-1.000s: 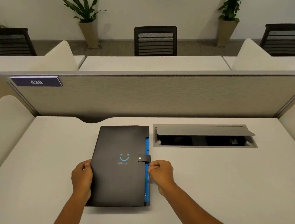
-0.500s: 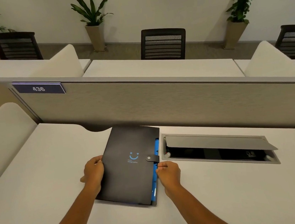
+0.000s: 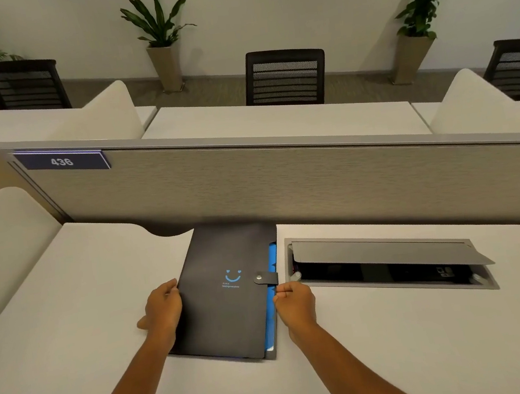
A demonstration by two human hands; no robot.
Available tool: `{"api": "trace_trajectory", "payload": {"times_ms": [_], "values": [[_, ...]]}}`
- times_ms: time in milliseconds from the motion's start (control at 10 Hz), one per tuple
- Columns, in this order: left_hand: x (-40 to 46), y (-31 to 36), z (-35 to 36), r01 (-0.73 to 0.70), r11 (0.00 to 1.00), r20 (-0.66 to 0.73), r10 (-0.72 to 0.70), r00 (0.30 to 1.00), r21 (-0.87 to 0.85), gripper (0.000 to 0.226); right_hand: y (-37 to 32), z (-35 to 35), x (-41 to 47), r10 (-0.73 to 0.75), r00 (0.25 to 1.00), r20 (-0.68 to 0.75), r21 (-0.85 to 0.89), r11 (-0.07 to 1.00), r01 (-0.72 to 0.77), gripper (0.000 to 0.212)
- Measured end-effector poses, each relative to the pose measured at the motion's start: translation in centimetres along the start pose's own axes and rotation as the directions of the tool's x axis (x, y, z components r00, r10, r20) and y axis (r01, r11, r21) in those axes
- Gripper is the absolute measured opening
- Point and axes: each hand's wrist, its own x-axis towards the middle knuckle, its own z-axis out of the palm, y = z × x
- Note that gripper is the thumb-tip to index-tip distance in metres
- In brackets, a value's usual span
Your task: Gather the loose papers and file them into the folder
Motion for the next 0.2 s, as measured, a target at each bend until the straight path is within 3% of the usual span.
{"api": "trace_trajectory", "payload": {"times_ms": [200], "values": [[-2.1,-1.6,-1.3,-0.002,1.000,-0.035,0.001,0.999,-0.031,0.036,1.0,-1.2,-2.0,0.013,1.000,0.024,-0.014,1.000,-0.013,0.017]]}}
